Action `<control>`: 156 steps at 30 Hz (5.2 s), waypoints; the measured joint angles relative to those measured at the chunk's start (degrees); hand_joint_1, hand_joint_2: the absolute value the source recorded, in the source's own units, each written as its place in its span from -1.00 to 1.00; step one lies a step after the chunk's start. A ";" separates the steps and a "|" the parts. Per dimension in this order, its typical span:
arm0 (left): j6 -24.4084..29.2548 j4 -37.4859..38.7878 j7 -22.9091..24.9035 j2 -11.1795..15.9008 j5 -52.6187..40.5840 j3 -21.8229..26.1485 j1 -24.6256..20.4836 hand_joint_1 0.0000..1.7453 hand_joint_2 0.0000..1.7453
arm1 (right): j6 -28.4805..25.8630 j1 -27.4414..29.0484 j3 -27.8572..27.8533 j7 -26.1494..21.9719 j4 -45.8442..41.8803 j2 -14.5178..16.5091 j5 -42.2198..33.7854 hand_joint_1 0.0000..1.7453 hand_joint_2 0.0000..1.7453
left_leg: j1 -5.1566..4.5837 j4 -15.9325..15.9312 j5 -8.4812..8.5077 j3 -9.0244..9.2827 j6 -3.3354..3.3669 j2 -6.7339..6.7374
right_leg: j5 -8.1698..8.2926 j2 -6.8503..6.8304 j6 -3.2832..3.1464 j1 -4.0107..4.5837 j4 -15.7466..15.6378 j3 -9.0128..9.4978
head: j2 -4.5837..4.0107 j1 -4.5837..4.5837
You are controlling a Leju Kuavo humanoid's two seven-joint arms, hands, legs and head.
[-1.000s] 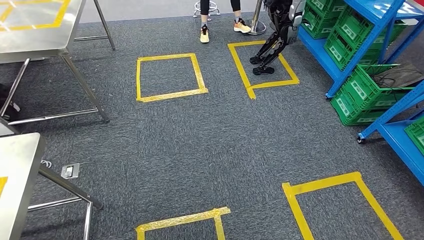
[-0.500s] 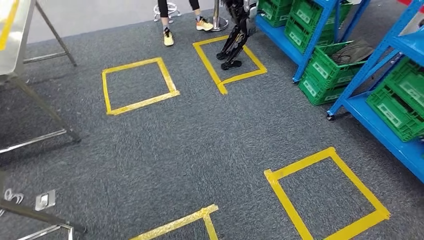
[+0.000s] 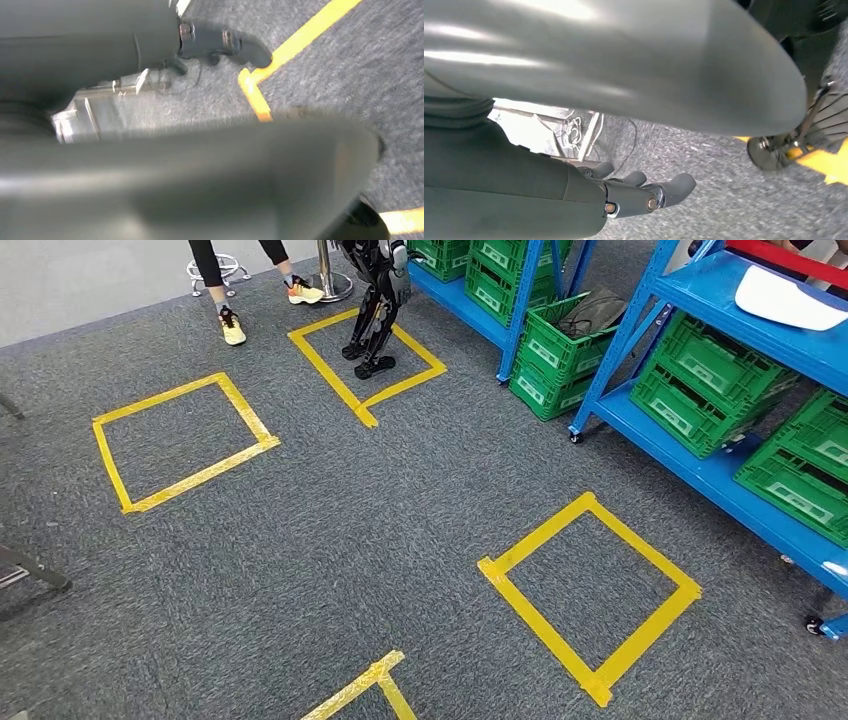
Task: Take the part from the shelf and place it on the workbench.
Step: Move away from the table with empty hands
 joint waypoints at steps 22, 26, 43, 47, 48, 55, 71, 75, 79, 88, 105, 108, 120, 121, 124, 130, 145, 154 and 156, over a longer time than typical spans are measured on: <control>0.87 -0.85 2.20 -1.02 -3.94 -0.68 0.31 -1.00 -1.00 | -2.56 -0.28 1.83 -2.77 -0.04 -2.94 1.66 -1.00 -1.00 | -0.10 10.00 -2.95 -5.33 -2.00 0.45 | 2.69 0.63 -2.71 0.33 -6.10 5.03 | 0.00 -0.60; -0.08 -0.85 1.08 -0.47 -3.23 -0.66 0.35 -1.00 -1.00 | -3.33 -0.36 2.33 -0.17 -0.03 -3.36 1.14 -1.00 -1.00 | 0.19 1.04 -0.27 -1.08 -1.53 -3.21 | 1.99 3.66 -1.00 -0.05 -4.97 3.69 | 0.00 -1.03; -3.15 -0.90 -4.62 0.29 -6.02 -1.04 0.13 -1.00 -1.00 | -0.69 -0.52 4.31 3.92 0.00 -8.34 2.66 -1.00 -1.00 | -0.87 0.12 -1.77 1.34 -0.48 9.20 | 1.81 -8.05 -1.77 1.12 -5.40 3.62 | 0.00 1.73; -3.07 -0.92 -3.41 0.67 -7.70 -1.90 -0.12 -1.00 -1.00 | -0.30 -0.59 5.07 3.19 -0.01 -8.64 2.78 -1.00 -1.00 | -0.51 7.45 -6.03 -1.74 -1.38 2.73 | 2.90 -5.23 -2.56 0.38 -6.96 5.25 | 0.00 0.90; -3.21 -0.92 -2.66 0.85 -7.58 -2.09 -0.06 -1.00 -1.00 | -0.17 -0.65 5.25 2.83 -0.02 -8.64 2.78 -1.00 -1.00 | -0.48 11.45 -7.59 -3.76 -1.50 1.93 | 2.95 -4.34 -2.68 0.35 -6.91 5.22 | 0.00 0.60; -6.67 -0.87 -2.48 2.40 -1.07 -2.05 0.35 -1.00 -1.00 | -1.53 -0.19 5.76 -0.82 -0.04 -7.48 1.55 -1.00 -1.00 | -0.10 2.51 -0.14 -2.32 -1.65 0.09 | 1.30 0.46 -1.35 0.04 -5.25 4.95 | 0.00 -1.28; -9.55 -0.81 -7.27 3.36 3.16 2.32 0.91 -1.00 -1.00 | -1.08 0.17 6.22 4.67 0.05 -7.02 -0.17 -1.00 -1.00 | -1.03 0.60 -3.78 2.54 0.39 2.35 | 0.89 -5.01 -1.53 0.98 -2.00 -0.29 | 0.00 1.42; -9.48 -0.81 -6.01 3.45 2.35 2.68 0.71 -1.00 -1.00 | 0.03 0.45 6.41 3.18 0.01 -7.08 -0.16 -1.00 -1.00 | -0.79 3.13 -3.88 4.23 -1.16 2.65 | 0.85 -4.58 -3.08 1.17 -4.78 3.25 | -0.01 1.21; -9.92 -0.83 -3.96 4.03 1.37 2.74 0.61 -1.00 -1.00 | 0.31 0.16 6.90 1.16 -0.02 -6.13 -0.13 -1.00 -1.00 | -0.56 14.05 -8.67 -2.84 -1.82 1.79 | 0.61 -4.36 -3.70 0.84 -5.21 6.07 | -0.01 0.09; -10.24 -0.72 -3.01 5.34 1.02 2.74 1.45 -1.00 -1.00 | -1.72 0.86 7.18 2.26 0.13 -4.20 -0.20 -1.00 -1.00 | -0.57 3.78 2.65 -5.63 -1.64 1.69 | -2.97 -3.54 -2.41 0.72 -4.99 8.93 | 0.00 -1.44; -10.11 -0.85 -3.73 4.84 1.54 2.78 0.74 -1.00 -1.00 | 0.51 0.22 7.87 2.19 0.14 -5.14 -0.79 -1.00 -1.00 | -0.54 0.97 -4.99 5.37 -0.64 1.56 | 1.78 -4.42 -2.40 1.50 -3.55 1.52 | 0.00 1.07; -10.18 -0.93 -3.91 4.63 1.55 2.78 0.55 -1.00 -1.00 | 0.47 0.13 8.01 2.05 0.13 -5.33 -0.87 -1.00 -1.00 | -0.45 5.70 -6.17 3.69 -1.18 1.51 | 2.09 -4.37 -3.49 1.14 -5.03 4.40 | 0.00 0.58; -10.64 -1.02 -4.26 4.50 1.53 2.78 0.85 -1.00 -1.00 | 0.94 0.02 8.10 1.85 0.16 -5.28 -1.27 -1.00 -1.00 | -0.56 2.68 -0.81 -3.48 -0.76 1.54 | -2.76 -3.64 -1.22 0.85 -4.74 7.67 | 0.00 -1.29; -10.80 -1.01 -4.31 4.47 1.44 2.78 0.86 -1.00 -1.00 | 1.07 -0.02 8.10 1.77 0.15 -5.34 -1.33 -1.00 -1.00 | -0.46 2.46 -0.21 -2.98 -0.39 1.58 | -3.05 -3.69 -0.87 0.81 -4.48 7.92 | 0.00 -1.21; -11.26 -0.98 -4.51 4.40 1.13 2.78 0.80 -1.00 -1.00 | 1.32 -0.09 8.10 1.58 0.13 -5.47 -1.46 -1.00 -1.00 | -0.19 1.78 -0.05 -2.04 0.42 1.67 | -6.04 -4.06 0.21 0.48 2.06 4.91 | 0.00 -0.35; -11.54 -0.98 -4.69 4.37 0.90 2.78 0.87 -1.00 -1.00 | 1.40 0.26 8.12 1.46 0.15 -5.59 -1.48 -1.00 -1.00 | -0.21 1.63 -1.88 -0.02 0.35 1.37 | -1.52 -4.29 0.75 -0.23 5.38 -1.57 | 0.00 0.97; -12.18 -0.89 -3.94 4.37 0.37 2.77 0.80 -1.00 -1.00 | 0.67 0.18 8.14 1.92 0.13 -5.53 -1.63 -1.00 -1.00 | -0.16 12.06 -2.73 -8.46 -1.76 1.40 | -0.70 -3.96 -2.98 0.50 -4.89 6.93 | 0.00 -0.86; -12.19 -0.68 -4.10 4.44 0.15 2.76 0.65 -1.00 -1.00 | 0.80 -0.18 8.15 1.97 0.02 -5.52 -1.78 -1.00 -1.00 | -0.14 0.38 0.62 -1.59 0.16 1.32 | -4.96 -4.15 0.07 0.31 -1.16 6.73 | 0.00 -0.68; -12.21 -0.66 -4.10 4.49 0.11 2.76 0.62 -1.00 -1.00 | 0.78 -0.08 8.16 1.98 0.03 -5.48 -1.86 -1.00 -1.00 | -0.18 0.00 0.07 -0.80 0.48 1.32 | -7.26 -4.23 0.61 -0.04 6.62 1.62 | 0.00 0.03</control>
